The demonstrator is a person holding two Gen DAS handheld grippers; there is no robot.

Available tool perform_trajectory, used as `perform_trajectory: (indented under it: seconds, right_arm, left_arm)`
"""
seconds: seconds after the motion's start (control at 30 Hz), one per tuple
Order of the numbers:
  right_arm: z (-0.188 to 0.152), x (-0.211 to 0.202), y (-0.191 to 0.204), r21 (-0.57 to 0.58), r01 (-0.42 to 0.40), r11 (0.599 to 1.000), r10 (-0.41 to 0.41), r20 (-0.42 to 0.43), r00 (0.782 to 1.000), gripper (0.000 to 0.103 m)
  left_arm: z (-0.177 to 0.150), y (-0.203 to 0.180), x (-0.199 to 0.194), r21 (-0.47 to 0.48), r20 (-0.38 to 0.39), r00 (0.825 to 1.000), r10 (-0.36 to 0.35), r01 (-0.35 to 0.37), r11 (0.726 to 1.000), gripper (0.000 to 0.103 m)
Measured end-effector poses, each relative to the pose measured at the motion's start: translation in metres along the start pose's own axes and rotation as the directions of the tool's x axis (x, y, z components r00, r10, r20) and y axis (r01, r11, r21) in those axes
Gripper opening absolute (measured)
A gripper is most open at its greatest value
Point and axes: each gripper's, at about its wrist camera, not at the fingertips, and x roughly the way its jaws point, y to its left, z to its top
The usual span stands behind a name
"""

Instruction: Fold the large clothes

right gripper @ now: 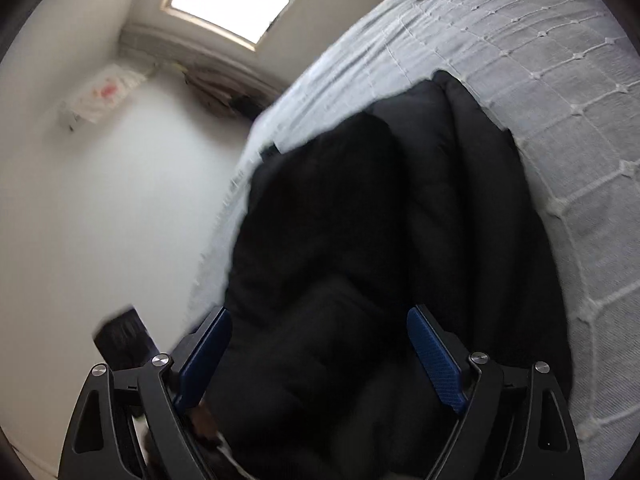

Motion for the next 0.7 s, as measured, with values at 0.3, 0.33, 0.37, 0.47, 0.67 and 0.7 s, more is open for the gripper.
perform_trajectory:
  seconds: [0.3, 0.33, 0.37, 0.47, 0.67, 0.7]
  right_arm:
    - [-0.034, -0.002, 0.033, -0.278, 0.155, 0.948, -0.172, -0.037, 0.984, 0.088]
    - [-0.028, -0.009, 0.03, -0.224, 0.059, 0.973, -0.072, -0.049, 0.996, 0.088]
    - [-0.022, -0.014, 0.025, -0.172, -0.018, 0.985, 0.01, -0.046, 0.999, 0.088]
    - [0.003, -0.02, 0.01, -0.047, -0.123, 0.991, 0.123, 0.001, 0.992, 0.088]
    - [0.024, 0.008, -0.027, 0.14, -0.089, 0.986, 0.094, -0.026, 0.995, 0.085]
    - [0.024, 0.016, -0.026, 0.124, -0.065, 0.99, 0.071, -0.041, 0.997, 0.082]
  left_arm:
    - [-0.009, 0.005, -0.001, 0.031, -0.042, 0.998, 0.053, -0.052, 0.998, 0.094]
    - [-0.009, 0.007, -0.003, 0.024, -0.036, 0.998, 0.052, -0.052, 0.998, 0.094]
    - [-0.009, 0.008, -0.006, 0.02, -0.028, 0.998, 0.053, -0.052, 0.998, 0.094]
    - [-0.006, 0.014, -0.009, 0.006, -0.008, 0.998, 0.058, -0.058, 0.998, 0.094]
    - [0.0, 0.017, -0.003, -0.019, -0.001, 0.994, 0.108, -0.108, 0.994, 0.094]
    - [0.001, 0.018, -0.001, -0.026, 0.0, 0.993, 0.119, -0.119, 0.993, 0.094]
